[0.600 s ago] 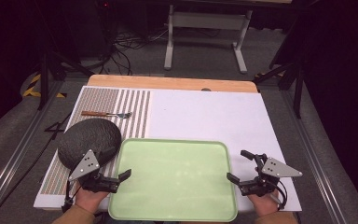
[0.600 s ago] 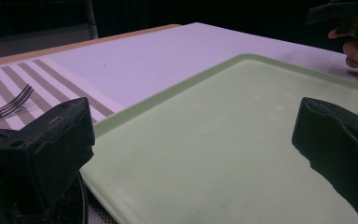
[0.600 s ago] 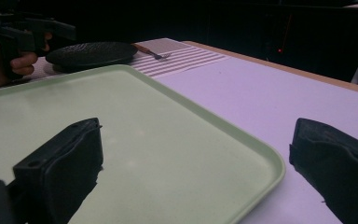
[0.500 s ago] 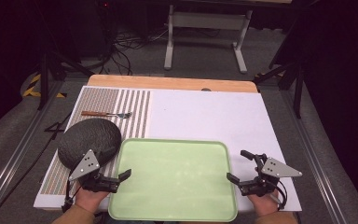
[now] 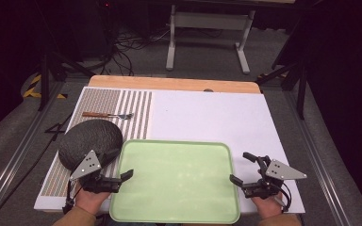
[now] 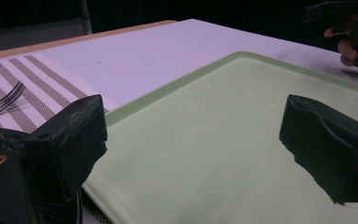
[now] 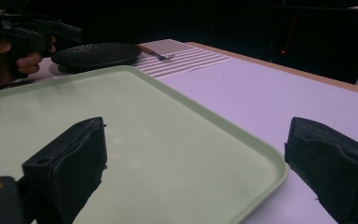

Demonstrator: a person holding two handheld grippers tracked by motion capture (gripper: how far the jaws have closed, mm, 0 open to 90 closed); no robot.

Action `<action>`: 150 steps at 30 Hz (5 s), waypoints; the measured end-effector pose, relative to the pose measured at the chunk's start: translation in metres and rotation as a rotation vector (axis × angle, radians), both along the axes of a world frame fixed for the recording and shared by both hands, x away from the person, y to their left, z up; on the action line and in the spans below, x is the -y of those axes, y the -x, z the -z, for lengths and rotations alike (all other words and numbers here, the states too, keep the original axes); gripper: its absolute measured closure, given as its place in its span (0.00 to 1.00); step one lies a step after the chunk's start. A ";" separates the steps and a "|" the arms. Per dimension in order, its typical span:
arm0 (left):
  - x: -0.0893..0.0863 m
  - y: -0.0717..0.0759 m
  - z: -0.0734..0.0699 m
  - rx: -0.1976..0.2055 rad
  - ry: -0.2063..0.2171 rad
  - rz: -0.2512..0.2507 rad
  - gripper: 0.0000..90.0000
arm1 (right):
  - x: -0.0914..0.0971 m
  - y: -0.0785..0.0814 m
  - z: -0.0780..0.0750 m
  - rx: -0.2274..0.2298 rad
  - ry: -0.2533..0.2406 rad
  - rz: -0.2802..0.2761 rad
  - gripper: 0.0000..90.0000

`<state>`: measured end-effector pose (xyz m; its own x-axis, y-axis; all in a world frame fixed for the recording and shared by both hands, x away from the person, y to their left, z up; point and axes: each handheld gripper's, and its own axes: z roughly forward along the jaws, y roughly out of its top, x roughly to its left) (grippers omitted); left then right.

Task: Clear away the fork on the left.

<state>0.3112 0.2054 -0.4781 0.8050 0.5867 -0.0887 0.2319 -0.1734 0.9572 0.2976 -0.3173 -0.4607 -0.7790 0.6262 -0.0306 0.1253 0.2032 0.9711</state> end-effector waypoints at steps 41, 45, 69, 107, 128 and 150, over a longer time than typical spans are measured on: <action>0.018 -0.026 -0.085 0.168 -0.514 0.097 0.25 | -0.002 -0.002 0.002 -0.020 0.010 -0.023 0.10; 0.023 -0.027 -0.087 0.209 -0.631 0.070 0.25 | -0.002 -0.001 0.001 -0.018 0.011 -0.023 0.11; 0.023 -0.060 -0.090 0.368 -1.062 0.125 0.31 | 0.000 0.001 -0.001 -0.004 0.028 -0.021 0.12; -0.004 -0.159 -0.090 0.194 -1.248 0.241 0.38 | -0.002 0.007 -0.003 -0.008 0.037 -0.019 0.12; -0.006 -0.198 -0.075 0.133 -1.324 0.184 0.45 | 0.002 0.013 -0.003 -0.005 0.035 -0.015 0.12; -0.017 -0.231 -0.049 0.044 -1.374 0.219 0.55 | 0.013 0.033 0.001 -0.012 0.034 0.030 0.12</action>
<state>0.5422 0.2229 -0.4288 0.8778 0.0457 0.4768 0.0528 -0.9986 -0.0015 0.2650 -0.3307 -0.4612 -0.7604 0.6480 -0.0429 0.1435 0.2321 0.9620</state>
